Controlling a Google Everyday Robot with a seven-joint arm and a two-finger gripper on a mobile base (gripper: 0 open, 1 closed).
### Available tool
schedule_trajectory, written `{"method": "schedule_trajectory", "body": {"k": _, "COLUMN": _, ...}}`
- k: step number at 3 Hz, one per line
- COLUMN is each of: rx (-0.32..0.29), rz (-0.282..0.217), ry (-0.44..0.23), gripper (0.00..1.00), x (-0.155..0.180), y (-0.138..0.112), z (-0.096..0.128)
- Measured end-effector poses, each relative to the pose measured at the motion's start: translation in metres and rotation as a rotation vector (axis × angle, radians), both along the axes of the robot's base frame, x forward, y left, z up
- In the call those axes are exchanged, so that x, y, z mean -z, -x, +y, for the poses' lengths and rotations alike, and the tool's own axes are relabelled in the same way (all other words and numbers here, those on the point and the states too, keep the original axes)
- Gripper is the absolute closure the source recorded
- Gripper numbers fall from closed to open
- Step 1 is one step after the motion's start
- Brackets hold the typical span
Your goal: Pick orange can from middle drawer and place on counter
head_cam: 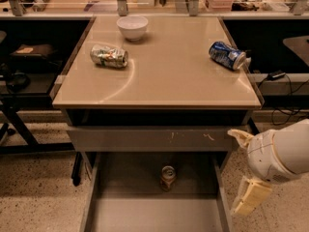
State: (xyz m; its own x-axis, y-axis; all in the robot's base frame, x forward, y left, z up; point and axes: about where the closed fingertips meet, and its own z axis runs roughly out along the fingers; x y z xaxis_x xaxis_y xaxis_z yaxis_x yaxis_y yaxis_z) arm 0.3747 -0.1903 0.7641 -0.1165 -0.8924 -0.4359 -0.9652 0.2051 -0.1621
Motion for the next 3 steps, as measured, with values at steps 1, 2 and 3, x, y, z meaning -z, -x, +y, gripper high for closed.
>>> {"method": "schedule_trajectory", "body": {"k": 1, "rx": -0.002, "rz": 0.007, "ry": 0.002, "gripper": 0.00, "x": -0.003, "y": 0.001, "z": 0.000}}
{"method": "schedule_trajectory", "body": {"k": 2, "rx": -0.004, "rz": 0.012, "ry": -0.012, "gripper": 0.00, "x": 0.014, "y": -0.001, "z": 0.001}}
{"method": "schedule_trajectory", "body": {"k": 3, "rx": 0.000, "rz": 0.028, "ry": -0.068, "gripper": 0.00, "x": 0.066, "y": -0.013, "z": 0.001}}
